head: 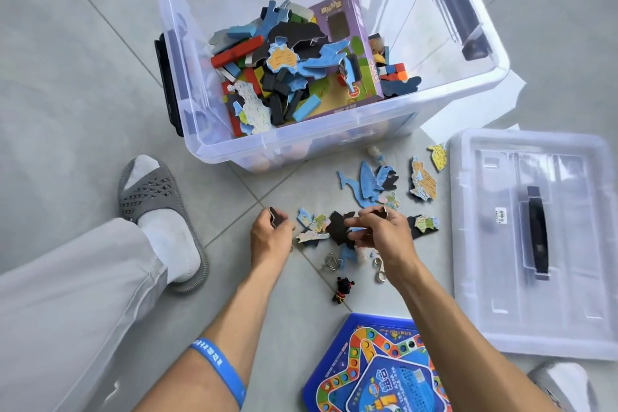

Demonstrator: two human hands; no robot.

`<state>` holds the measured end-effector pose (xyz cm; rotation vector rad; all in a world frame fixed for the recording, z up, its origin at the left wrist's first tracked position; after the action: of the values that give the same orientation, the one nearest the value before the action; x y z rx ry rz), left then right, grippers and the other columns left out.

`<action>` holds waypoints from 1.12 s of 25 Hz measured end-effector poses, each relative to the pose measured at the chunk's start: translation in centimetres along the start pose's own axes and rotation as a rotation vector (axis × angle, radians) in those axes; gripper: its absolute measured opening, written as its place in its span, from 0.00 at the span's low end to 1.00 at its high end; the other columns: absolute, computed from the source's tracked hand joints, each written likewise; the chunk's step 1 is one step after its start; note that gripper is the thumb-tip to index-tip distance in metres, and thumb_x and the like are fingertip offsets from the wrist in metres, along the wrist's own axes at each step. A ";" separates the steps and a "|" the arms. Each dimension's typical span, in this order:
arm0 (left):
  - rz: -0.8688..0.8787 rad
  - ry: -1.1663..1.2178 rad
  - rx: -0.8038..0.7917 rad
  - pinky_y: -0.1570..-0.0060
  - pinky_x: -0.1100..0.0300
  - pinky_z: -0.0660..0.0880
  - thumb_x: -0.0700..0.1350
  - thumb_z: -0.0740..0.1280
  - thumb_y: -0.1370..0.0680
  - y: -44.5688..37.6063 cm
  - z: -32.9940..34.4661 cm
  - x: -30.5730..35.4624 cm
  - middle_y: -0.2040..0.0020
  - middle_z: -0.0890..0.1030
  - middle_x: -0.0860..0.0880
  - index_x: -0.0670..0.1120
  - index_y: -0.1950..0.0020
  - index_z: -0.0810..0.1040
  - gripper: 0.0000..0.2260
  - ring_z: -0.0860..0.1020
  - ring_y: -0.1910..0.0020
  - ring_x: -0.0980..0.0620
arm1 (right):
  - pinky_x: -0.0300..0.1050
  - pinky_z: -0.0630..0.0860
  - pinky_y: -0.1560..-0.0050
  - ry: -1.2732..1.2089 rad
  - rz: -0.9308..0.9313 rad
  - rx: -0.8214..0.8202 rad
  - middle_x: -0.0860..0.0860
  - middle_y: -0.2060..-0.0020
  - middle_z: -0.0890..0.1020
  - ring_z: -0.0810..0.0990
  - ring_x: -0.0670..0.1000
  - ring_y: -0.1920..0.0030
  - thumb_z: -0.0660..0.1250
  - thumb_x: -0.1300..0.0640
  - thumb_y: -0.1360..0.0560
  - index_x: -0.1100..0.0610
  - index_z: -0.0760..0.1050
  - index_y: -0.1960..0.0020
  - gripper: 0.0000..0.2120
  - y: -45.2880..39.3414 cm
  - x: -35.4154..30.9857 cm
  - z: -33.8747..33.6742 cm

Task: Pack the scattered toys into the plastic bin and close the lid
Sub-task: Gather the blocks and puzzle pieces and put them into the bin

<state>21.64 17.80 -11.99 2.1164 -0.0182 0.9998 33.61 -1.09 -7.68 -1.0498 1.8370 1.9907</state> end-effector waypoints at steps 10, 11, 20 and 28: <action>0.593 -0.933 -0.226 0.57 0.54 0.75 0.50 0.72 0.30 3.2 3.2 1.5 0.46 0.74 0.52 0.54 0.40 0.72 0.19 0.80 0.55 0.45 | 0.52 0.75 0.64 1.378 -0.525 0.067 0.53 0.48 0.72 0.80 0.59 0.58 0.65 0.53 0.23 0.55 0.69 0.42 0.12 0.5 0.8 4.4; 0.607 -0.953 -0.217 0.58 0.53 0.75 0.49 0.73 0.30 3.2 3.3 1.2 0.46 0.74 0.51 0.54 0.40 0.71 0.20 0.80 0.55 0.44 | 0.51 0.74 0.65 1.392 -0.543 0.089 0.53 0.50 0.72 0.79 0.59 0.58 0.64 0.53 0.22 0.56 0.69 0.44 0.10 0.3 0.8 4.5; 0.274 -0.663 -0.290 0.66 0.58 0.70 0.45 0.65 0.28 2.5 3.0 -0.3 0.62 0.77 0.49 0.50 0.57 0.71 0.04 0.76 0.63 0.42 | 0.50 0.74 0.69 0.126 -0.098 0.070 0.56 0.71 0.77 0.77 0.55 0.71 0.61 0.65 0.35 0.56 0.71 0.60 0.06 0.2 1.8 0.1; -0.204 0.381 -0.260 0.80 0.64 0.68 0.28 0.53 0.28 2.7 1.1 -0.5 0.68 0.75 0.44 0.42 0.58 0.72 0.13 0.75 0.77 0.49 | 0.39 0.70 0.65 0.469 -0.261 0.021 0.45 0.62 0.78 0.75 0.45 0.65 0.70 0.56 0.26 0.48 0.78 0.53 0.04 1.1 2.1 1.4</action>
<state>21.13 15.03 -11.02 1.6322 0.2395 1.1900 30.92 -0.57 -8.23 -1.7659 1.7971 1.6691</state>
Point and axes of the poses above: each hand's wrist, its own y-axis away from the middle knuckle, its own z-axis out of the palm, x = y × z, the point moved 6 cm from there along -y, towards the middle knuckle
